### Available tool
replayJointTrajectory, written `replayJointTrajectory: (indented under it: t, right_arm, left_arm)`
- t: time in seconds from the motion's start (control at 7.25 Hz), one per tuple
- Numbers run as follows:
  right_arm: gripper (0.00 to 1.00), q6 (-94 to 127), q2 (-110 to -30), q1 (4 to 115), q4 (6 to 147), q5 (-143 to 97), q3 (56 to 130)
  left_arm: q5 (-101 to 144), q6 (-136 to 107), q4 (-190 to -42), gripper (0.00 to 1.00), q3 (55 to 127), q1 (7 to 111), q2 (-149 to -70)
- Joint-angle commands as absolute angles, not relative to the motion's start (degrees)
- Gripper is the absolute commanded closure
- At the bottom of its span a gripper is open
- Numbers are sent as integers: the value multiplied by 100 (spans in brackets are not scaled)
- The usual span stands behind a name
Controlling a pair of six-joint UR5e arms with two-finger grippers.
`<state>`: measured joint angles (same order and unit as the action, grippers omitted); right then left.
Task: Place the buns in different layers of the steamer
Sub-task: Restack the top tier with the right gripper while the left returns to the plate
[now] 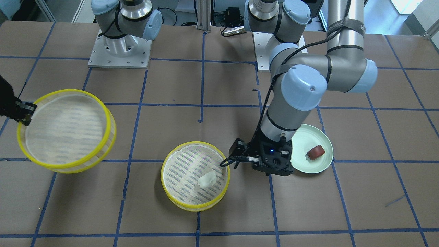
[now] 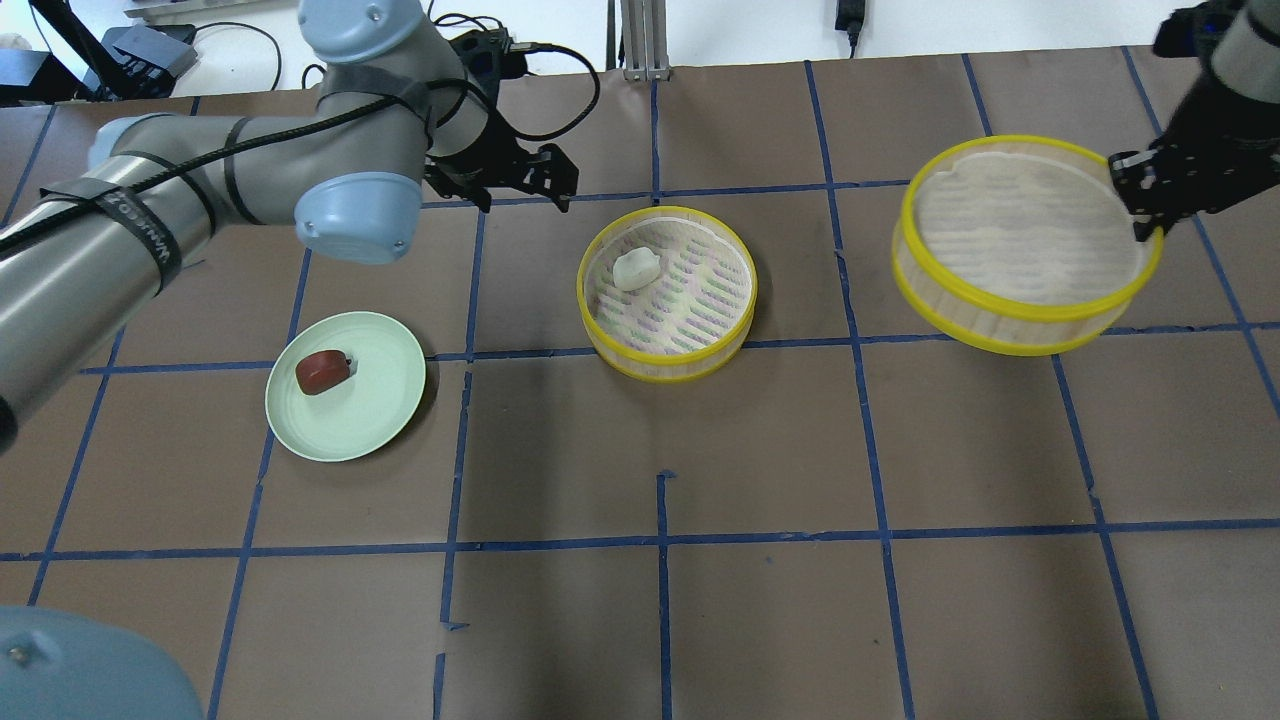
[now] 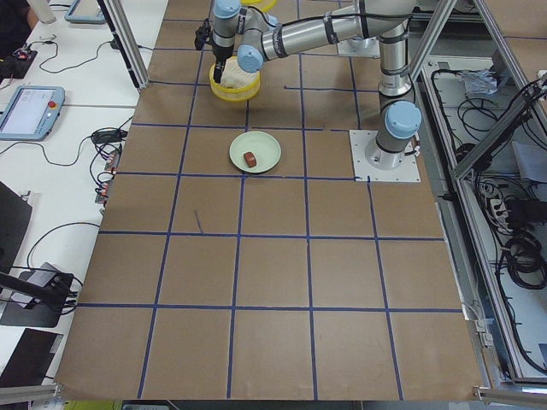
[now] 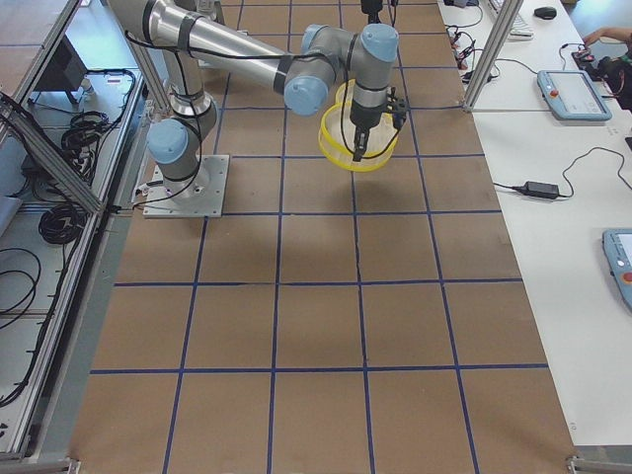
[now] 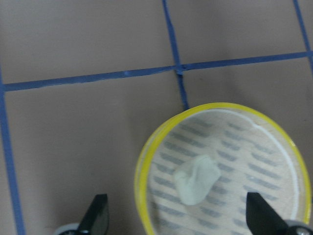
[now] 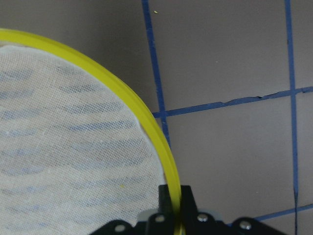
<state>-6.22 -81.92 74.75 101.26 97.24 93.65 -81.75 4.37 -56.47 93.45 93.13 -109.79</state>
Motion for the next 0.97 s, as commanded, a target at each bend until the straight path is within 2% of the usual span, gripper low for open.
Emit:
replayJointTrajectory:
  t: [0.0, 0.28, 0.41, 0.83]
  right_arm:
    - [92, 1101, -7623, 8924, 10622, 9721, 9325]
    - [92, 1822, -7130, 9508, 11021, 9354, 8862]
    - [92, 2150, -6997, 9771, 11030, 9360, 8755]
    - [92, 2444, -6601, 10291, 11487, 9422, 8841]
  left_arm:
    - [-8733, 1411, -6125, 0, 10286, 8285, -10557]
    - [-8947, 2324, -6126, 0, 11168, 7142, -10285]
    - [-9069, 2703, -6126, 0, 11223, 6797, -10335]
    - [-9045, 2646, -5890, 0, 11127, 6759, -10590]
